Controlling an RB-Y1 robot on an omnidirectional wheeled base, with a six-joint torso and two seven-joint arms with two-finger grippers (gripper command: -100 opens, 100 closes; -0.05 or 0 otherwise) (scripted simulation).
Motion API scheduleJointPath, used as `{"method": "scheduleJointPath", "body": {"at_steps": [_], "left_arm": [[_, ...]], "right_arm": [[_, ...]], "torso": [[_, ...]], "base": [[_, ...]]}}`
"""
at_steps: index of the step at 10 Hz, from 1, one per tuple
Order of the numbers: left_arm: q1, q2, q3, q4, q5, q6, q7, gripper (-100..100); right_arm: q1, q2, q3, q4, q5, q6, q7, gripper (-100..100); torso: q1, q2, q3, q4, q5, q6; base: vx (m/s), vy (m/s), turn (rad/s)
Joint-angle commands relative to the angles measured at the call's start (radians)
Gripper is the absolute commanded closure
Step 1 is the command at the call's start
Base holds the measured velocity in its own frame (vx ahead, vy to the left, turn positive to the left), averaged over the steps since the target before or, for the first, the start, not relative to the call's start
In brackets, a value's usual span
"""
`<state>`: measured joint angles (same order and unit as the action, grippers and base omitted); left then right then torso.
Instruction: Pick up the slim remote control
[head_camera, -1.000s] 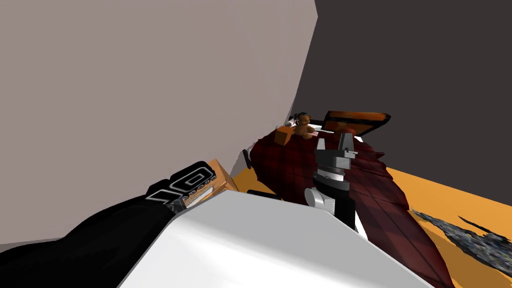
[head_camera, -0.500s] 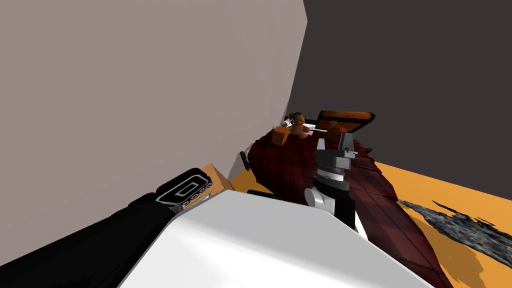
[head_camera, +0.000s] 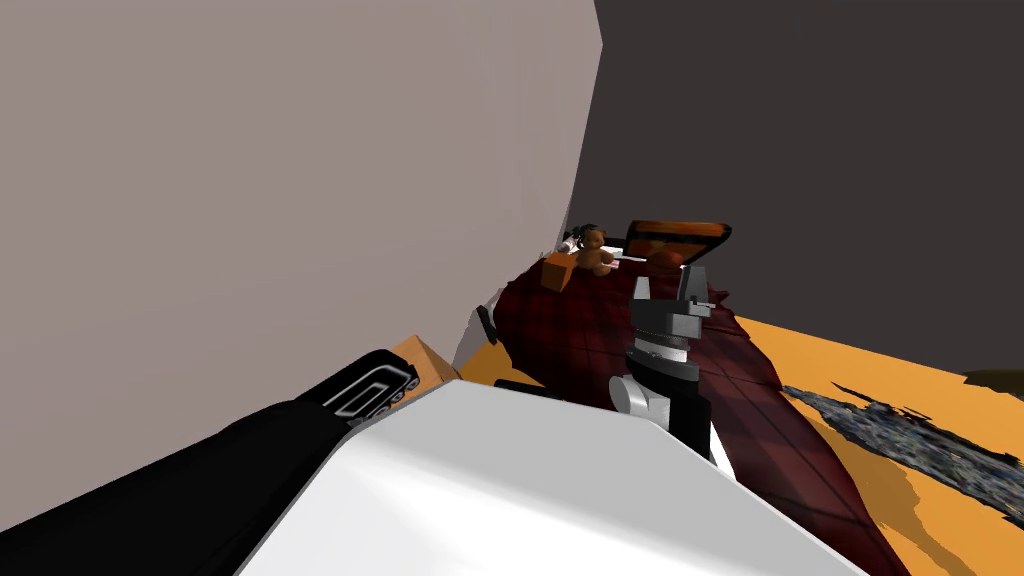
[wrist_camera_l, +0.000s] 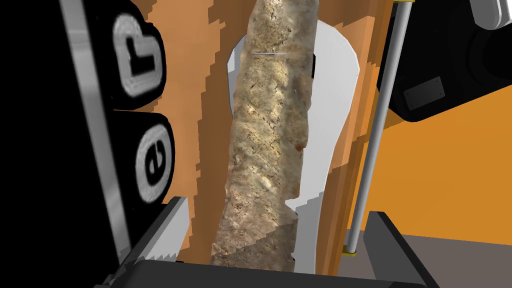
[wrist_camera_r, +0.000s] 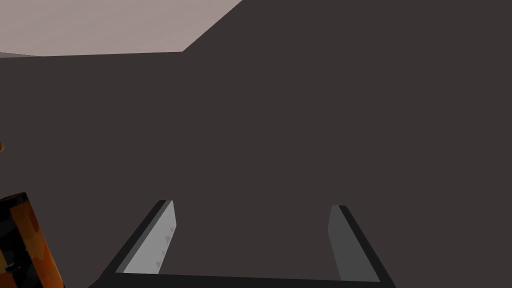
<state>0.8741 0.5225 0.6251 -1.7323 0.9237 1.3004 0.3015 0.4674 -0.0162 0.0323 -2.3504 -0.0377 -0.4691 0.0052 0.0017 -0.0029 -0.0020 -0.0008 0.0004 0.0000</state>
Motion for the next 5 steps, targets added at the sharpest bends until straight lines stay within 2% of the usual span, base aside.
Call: {"method": "scheduleJointPath", "body": {"at_steps": [1,2,4,5], "left_arm": [[0.0,0.0,0.0,0.0,0.0,0.0,0.0,0],[-0.017,-0.009,-0.015,0.029,-0.015,-0.022,-0.008,-100],[-0.038,-0.021,-0.034,0.065,-0.033,-0.05,-0.019,-100],[-0.029,-0.017,-0.026,0.05,-0.025,-0.038,-0.016,-100]], "right_arm": [[0.0,0.0,0.0,0.0,0.0,0.0,0.0,0],[0.0,0.0,0.0,0.0,0.0,0.0,0.0,0],[0.0,0.0,0.0,0.0,0.0,0.0,0.0,0],[0.0,0.0,0.0,0.0,0.0,0.0,0.0,0]], "torso": [[0.0,0.0,0.0,0.0,0.0,0.0],[-0.001,0.001,0.001,0.0,0.0,0.0],[-0.001,0.002,0.001,0.001,0.0,0.0],[-0.001,0.003,0.002,0.001,0.0,0.0]], "base": [[0.004,0.005,0.001],[-0.006,0.006,-0.015],[-0.014,0.011,-0.015],[-0.008,0.004,-0.004]]}}
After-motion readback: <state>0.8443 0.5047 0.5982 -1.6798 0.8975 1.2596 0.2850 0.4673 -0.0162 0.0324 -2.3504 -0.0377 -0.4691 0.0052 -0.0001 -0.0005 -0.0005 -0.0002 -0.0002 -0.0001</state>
